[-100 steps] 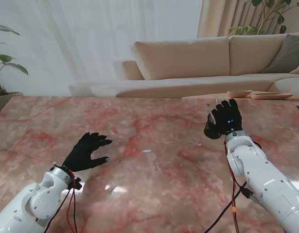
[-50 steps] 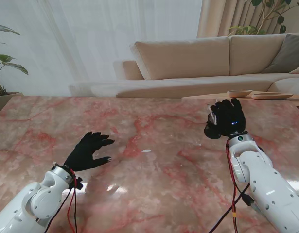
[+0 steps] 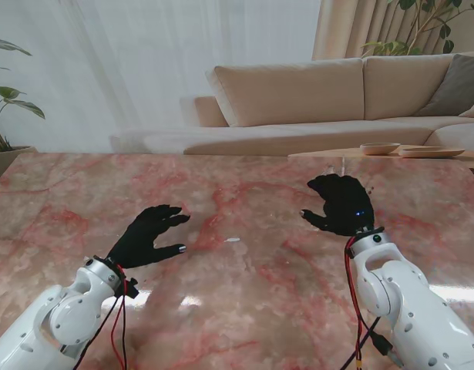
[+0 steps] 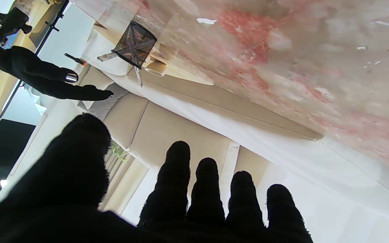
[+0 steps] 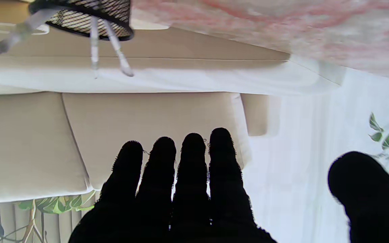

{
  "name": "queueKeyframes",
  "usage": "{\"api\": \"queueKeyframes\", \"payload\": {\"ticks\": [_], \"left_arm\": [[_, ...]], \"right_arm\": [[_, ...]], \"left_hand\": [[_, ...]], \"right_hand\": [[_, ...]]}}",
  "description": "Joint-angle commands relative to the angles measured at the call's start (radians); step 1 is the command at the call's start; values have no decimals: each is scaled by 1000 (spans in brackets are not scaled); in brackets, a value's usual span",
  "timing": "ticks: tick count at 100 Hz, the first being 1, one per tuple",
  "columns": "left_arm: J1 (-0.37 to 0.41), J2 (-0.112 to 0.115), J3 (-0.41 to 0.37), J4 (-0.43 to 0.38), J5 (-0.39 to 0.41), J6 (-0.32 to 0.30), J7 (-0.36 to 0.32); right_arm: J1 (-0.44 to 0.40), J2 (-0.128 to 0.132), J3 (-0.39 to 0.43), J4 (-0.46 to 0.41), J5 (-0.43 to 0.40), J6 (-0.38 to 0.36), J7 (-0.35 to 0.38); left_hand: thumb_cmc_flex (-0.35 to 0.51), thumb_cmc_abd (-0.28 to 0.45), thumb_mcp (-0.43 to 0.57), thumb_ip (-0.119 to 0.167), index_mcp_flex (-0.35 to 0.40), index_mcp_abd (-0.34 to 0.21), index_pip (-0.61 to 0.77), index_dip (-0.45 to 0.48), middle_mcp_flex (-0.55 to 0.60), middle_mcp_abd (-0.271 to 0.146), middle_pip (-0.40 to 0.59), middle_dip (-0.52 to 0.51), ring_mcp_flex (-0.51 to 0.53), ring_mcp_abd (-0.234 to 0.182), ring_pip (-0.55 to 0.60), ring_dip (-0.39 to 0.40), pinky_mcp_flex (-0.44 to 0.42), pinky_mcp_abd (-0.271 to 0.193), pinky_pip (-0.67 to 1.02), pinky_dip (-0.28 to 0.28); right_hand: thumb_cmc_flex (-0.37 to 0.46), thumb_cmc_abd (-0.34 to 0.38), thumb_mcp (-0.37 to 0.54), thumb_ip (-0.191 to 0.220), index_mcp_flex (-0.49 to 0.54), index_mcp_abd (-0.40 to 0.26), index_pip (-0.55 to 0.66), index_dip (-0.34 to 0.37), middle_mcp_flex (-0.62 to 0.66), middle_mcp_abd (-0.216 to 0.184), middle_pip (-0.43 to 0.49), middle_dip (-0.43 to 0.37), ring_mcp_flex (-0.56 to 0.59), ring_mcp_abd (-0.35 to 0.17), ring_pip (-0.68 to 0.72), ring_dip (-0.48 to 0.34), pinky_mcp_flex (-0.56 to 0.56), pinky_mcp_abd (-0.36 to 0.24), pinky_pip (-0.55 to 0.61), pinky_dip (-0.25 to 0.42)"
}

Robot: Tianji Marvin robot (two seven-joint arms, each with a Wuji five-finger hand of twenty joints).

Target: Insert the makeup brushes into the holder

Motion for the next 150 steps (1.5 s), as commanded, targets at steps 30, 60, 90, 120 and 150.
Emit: {"api": "queueKeyframes", "payload": {"ticks": [30, 60, 90, 120, 150], "left_arm": [[-19, -10, 56, -15, -4, -9, 40], [-23, -18, 81, -11, -26, -20, 66], [-16, -23, 99, -7, -37, -27, 86], [-11, -23, 95, -22, -47, -26, 81], [-14, -25, 108, -21, -57, -16, 81]], "right_arm": [[-106, -32, -23, -50, 167, -166, 11], [-131, -53, -43, -53, 304, -279, 15], [-143, -72, -61, -23, 416, -333, 14], [-147, -67, -52, -30, 416, -338, 42], [-161, -74, -31, -44, 441, -364, 29]], "left_hand": [[-13, 161, -311, 42, -64, 39, -53, -33, -77, -14, -13, -12, -12, -34, -27, -28, 31, -87, 130, -74], [-33, 234, -421, 52, -69, 35, -54, -34, -84, -18, -13, -13, -2, -23, -4, -33, 40, -101, 299, -176], [-43, 256, -443, 57, -63, 29, -51, -33, -76, -22, -15, -14, 4, -24, 4, -37, 32, -102, 350, -167], [-39, 257, -446, 60, -60, 30, -49, -32, -71, -22, -17, -16, 17, -14, 10, -36, 32, -92, 387, -155], [-31, 251, -443, 63, -58, 37, -46, -30, -69, -13, -18, -16, 21, -5, 12, -35, 25, -88, 411, -148]], "right_hand": [[-150, 110, -47, 71, -18, 44, -31, -70, 7, 50, -56, -69, 43, 23, -44, -78, 36, -25, 2, -114], [-241, 209, -107, 29, -67, 71, -64, -106, -36, 71, -107, -95, -7, 36, -62, -97, 26, -13, 9, -142], [-219, 219, -116, 15, -80, 78, -74, -121, -54, 74, -131, -109, -39, 33, -70, -104, 4, -16, -7, -160], [-117, 104, -49, 60, -101, 80, -68, -120, -75, 76, -134, -110, -61, 33, -74, -107, -7, -17, -21, -173], [-161, 163, -85, 55, -111, 83, -68, -115, -81, 79, -130, -109, -58, 42, -70, -106, 0, -9, -15, -172]]}}
